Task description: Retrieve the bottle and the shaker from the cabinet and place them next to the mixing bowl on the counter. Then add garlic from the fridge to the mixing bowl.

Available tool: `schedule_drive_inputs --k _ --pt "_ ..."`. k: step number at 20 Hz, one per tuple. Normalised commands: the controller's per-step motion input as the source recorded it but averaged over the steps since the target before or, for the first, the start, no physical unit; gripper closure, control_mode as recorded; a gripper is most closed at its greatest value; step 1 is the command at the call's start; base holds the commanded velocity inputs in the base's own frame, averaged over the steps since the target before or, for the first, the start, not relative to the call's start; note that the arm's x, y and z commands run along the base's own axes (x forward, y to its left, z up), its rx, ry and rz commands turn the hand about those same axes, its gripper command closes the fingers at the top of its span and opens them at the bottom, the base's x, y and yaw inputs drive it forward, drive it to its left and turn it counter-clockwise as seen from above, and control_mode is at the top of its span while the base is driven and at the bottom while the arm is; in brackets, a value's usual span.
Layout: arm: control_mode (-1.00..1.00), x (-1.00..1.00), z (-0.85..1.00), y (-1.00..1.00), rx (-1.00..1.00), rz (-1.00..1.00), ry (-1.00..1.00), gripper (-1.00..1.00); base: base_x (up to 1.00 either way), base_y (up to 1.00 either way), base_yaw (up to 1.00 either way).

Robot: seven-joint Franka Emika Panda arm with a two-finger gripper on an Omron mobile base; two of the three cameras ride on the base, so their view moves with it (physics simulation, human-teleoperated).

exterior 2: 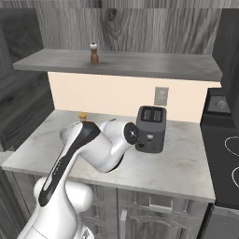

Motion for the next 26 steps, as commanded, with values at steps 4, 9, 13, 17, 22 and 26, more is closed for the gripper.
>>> schedule_drive_inputs --k 4,9,13,17,22,26 --pt "-1.00 0.10 -0.51 0.00 -0.04 0.05 0.01 1.00 0.00 0.00 0.00" --pt "-1.00 0.11 -0.43 0.00 0.00 0.00 0.00 1.00 0.00 0.00 0.00" --pt "-1.00 0.28 -0.33 0.00 0.00 0.00 0.00 1.00 0.00 0.00 0.00" --pt "-1.00 0.42 -0.22 0.00 0.00 0.00 0.00 1.00 0.00 0.00 0.00" --pt "-1.00 0.33 -0.06 0.00 0.00 0.00 0.00 1.00 0.00 0.00 0.00" --pt "-1.00 0.36 0.00 0.00 0.00 0.00 0.00 1.00 0.00 0.00 0.00"
